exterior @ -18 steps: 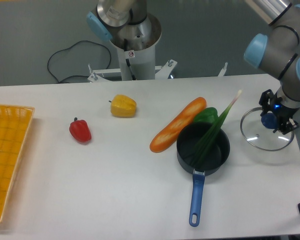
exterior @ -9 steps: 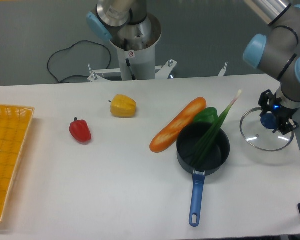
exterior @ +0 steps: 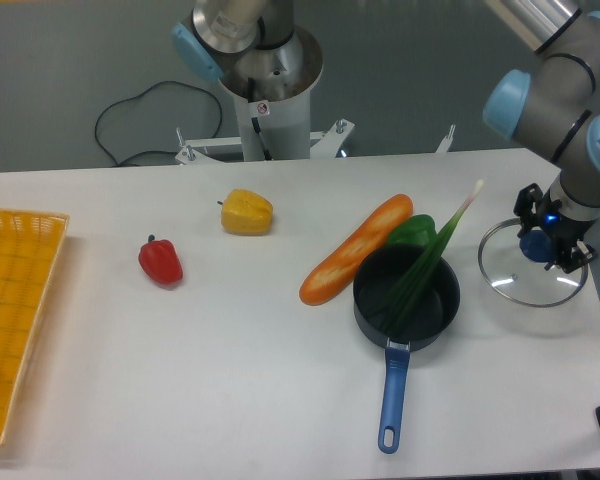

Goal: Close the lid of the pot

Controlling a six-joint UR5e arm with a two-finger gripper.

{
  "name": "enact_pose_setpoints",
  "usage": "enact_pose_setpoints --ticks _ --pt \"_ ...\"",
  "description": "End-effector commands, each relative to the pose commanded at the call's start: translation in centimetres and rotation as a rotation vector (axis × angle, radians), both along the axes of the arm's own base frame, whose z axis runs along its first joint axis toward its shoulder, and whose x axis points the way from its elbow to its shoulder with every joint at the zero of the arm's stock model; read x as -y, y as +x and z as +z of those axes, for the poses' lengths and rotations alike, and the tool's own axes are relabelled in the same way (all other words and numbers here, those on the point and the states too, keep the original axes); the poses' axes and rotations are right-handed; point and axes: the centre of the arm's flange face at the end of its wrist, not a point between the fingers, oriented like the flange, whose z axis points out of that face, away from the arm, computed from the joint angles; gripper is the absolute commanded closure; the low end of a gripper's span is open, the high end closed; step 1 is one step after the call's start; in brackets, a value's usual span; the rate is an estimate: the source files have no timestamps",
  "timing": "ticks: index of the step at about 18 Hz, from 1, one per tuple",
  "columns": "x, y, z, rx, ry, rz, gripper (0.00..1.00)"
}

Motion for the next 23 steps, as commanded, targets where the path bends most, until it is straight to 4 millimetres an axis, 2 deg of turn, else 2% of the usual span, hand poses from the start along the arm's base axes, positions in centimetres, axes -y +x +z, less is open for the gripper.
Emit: enact_pose_setpoints --ticks 2,14,23 --pt "-0.7 0.0 0.5 -0.012 -0.002 -0.011 0.48" --pt "-1.7 -0.2 3.1 -0.017 0.004 0.058 0.48" --pt "-3.3 2.2 5.8 0.007 -0.01 0.063 0.48"
